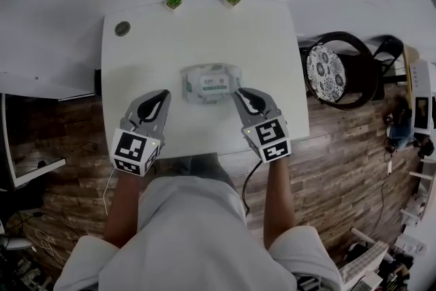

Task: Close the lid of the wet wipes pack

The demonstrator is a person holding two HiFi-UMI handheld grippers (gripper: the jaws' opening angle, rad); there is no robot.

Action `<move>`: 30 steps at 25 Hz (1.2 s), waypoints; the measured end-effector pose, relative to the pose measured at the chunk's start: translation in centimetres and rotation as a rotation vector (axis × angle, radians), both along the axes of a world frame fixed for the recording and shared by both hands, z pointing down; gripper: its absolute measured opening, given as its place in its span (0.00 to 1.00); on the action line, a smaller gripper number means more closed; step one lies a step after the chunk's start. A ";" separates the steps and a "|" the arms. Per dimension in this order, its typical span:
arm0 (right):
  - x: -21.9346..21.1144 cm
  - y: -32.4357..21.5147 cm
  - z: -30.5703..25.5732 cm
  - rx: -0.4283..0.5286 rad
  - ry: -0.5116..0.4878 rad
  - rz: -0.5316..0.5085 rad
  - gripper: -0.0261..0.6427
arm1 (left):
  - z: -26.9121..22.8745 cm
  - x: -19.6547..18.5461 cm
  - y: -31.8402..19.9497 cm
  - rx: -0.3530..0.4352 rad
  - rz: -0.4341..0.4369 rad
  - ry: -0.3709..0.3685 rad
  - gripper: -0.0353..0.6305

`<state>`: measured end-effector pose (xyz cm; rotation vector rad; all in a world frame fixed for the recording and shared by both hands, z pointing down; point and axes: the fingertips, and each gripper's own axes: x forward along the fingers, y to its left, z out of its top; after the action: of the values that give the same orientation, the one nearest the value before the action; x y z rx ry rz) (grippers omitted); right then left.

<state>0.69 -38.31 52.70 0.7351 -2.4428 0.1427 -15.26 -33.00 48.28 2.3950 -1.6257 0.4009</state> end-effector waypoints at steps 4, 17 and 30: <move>1.6 0.8 -2.7 0.074 -0.045 0.090 0.09 | -1.7 -0.2 1.3 0.041 -0.005 0.004 0.07; 5.1 3.9 -9.4 0.169 -0.223 0.338 0.05 | -7.1 -1.3 4.2 0.164 -0.005 0.008 0.07; 6.8 5.1 -13.4 0.225 -0.321 0.468 0.05 | -11.5 -4.4 5.2 0.267 -0.041 -0.006 0.06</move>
<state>7.48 -33.18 39.29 1.4793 -2.5627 0.1783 -19.64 -27.85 36.75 2.5428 -1.8306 0.1934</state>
